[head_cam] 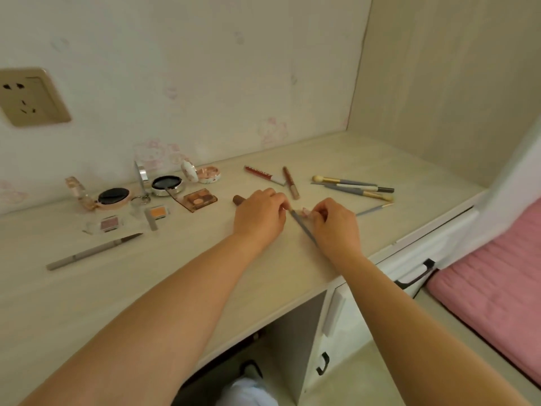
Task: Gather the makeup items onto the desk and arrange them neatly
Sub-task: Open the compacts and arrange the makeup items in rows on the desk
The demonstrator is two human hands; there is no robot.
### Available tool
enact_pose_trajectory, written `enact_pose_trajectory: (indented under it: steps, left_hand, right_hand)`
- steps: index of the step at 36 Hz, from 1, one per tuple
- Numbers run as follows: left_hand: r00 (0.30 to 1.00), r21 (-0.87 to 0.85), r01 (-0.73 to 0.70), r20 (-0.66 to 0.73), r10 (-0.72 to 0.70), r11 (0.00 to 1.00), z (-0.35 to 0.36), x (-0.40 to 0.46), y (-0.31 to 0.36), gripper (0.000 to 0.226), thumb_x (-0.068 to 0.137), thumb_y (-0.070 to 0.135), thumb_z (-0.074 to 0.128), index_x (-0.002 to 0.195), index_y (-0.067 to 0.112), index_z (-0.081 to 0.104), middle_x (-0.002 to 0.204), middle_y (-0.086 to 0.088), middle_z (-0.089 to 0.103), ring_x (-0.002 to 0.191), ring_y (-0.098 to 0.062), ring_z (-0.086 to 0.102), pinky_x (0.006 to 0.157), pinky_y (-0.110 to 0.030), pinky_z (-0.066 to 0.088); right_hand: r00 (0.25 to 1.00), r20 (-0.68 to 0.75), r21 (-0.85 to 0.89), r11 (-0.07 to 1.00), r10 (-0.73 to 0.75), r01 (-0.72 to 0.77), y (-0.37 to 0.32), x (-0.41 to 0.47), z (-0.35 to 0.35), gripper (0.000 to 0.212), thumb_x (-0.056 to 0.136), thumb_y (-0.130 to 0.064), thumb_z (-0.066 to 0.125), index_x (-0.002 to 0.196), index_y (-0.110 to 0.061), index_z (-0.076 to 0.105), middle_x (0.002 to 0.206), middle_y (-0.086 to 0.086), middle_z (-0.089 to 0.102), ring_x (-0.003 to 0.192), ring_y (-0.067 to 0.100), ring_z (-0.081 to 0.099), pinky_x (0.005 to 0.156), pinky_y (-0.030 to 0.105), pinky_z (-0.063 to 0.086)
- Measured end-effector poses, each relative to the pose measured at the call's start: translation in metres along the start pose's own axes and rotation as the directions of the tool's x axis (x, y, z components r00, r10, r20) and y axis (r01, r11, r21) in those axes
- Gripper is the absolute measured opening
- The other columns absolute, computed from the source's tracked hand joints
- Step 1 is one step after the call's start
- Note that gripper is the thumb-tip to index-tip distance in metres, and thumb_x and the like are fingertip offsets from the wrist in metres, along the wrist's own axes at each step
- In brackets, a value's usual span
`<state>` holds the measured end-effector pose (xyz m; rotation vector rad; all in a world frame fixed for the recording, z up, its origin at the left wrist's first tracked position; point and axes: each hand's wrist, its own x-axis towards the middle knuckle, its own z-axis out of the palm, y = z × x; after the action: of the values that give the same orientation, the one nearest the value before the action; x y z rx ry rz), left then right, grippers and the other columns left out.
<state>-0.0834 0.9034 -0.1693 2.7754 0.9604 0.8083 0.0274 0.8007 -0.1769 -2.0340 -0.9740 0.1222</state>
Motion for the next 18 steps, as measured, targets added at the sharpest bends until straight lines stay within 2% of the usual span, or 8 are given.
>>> enact_pose_trajectory:
  steps: [3, 8, 11, 15, 18]
  left_hand:
    - [0.999, -0.021, 0.026, 0.024, -0.025, 0.999, 0.011, 0.004, 0.008, 0.018, 0.09, 0.024, 0.05, 0.099, 0.027, 0.065, 0.102, 0.006, 0.06, 0.099, -0.017, 0.053, 0.067, -0.027, 0.037]
    - [0.996, -0.015, 0.062, 0.058, -0.061, 0.998, 0.018, 0.014, 0.018, 0.017, 0.09, 0.027, 0.05, 0.099, 0.028, 0.064, 0.103, 0.007, 0.06, 0.099, -0.016, 0.053, 0.072, -0.03, 0.042]
    - [0.993, -0.039, 0.093, 0.07, -0.09, 0.995, 0.019, 0.023, 0.021, 0.018, 0.089, 0.024, 0.05, 0.098, 0.028, 0.065, 0.105, 0.006, 0.061, 0.1, -0.016, 0.054, 0.074, -0.03, 0.041]
    - [0.992, -0.081, 0.104, 0.082, -0.097, 0.991, 0.023, 0.041, 0.031, 0.017, 0.088, 0.021, 0.051, 0.096, 0.027, 0.065, 0.105, 0.005, 0.062, 0.098, -0.017, 0.056, 0.071, -0.027, 0.04]
    - [0.995, -0.098, 0.038, 0.091, -0.029, 0.994, 0.032, 0.061, 0.042, 0.02, 0.091, 0.022, 0.048, 0.1, 0.027, 0.065, 0.106, 0.004, 0.062, 0.1, -0.018, 0.054, 0.073, -0.031, 0.042]
  right_hand:
    - [0.999, -0.02, -0.028, 0.999, -0.028, 0.027, 0.006, 0.001, -0.002, 0.009, 0.091, -0.016, 0.049, 0.087, -0.02, 0.057, 0.084, -0.004, 0.055, 0.076, 0.016, 0.05, 0.063, 0.026, 0.036]
    - [0.993, -0.09, -0.027, 0.997, -0.072, 0.07, 0.012, 0.011, -0.01, 0.01, 0.09, -0.014, 0.049, 0.087, -0.019, 0.058, 0.083, -0.006, 0.055, 0.073, 0.011, 0.049, 0.057, 0.021, 0.034]
    - [0.991, -0.1, -0.045, 0.995, -0.089, 0.085, 0.016, 0.022, -0.017, 0.011, 0.091, -0.014, 0.049, 0.09, -0.016, 0.06, 0.086, -0.003, 0.059, 0.075, 0.013, 0.052, 0.062, 0.024, 0.037]
    - [0.989, -0.141, -0.096, 0.995, -0.042, 0.029, 0.028, 0.04, -0.025, 0.015, 0.092, -0.017, 0.048, 0.098, -0.015, 0.061, 0.095, 0.003, 0.063, 0.087, 0.021, 0.055, 0.067, 0.028, 0.039]
    - [0.974, -0.226, -0.102, 0.994, 0.003, -0.027, 0.041, 0.059, -0.036, 0.017, 0.093, -0.019, 0.047, 0.1, -0.015, 0.062, 0.097, 0.005, 0.063, 0.095, 0.024, 0.053, 0.069, 0.03, 0.038]
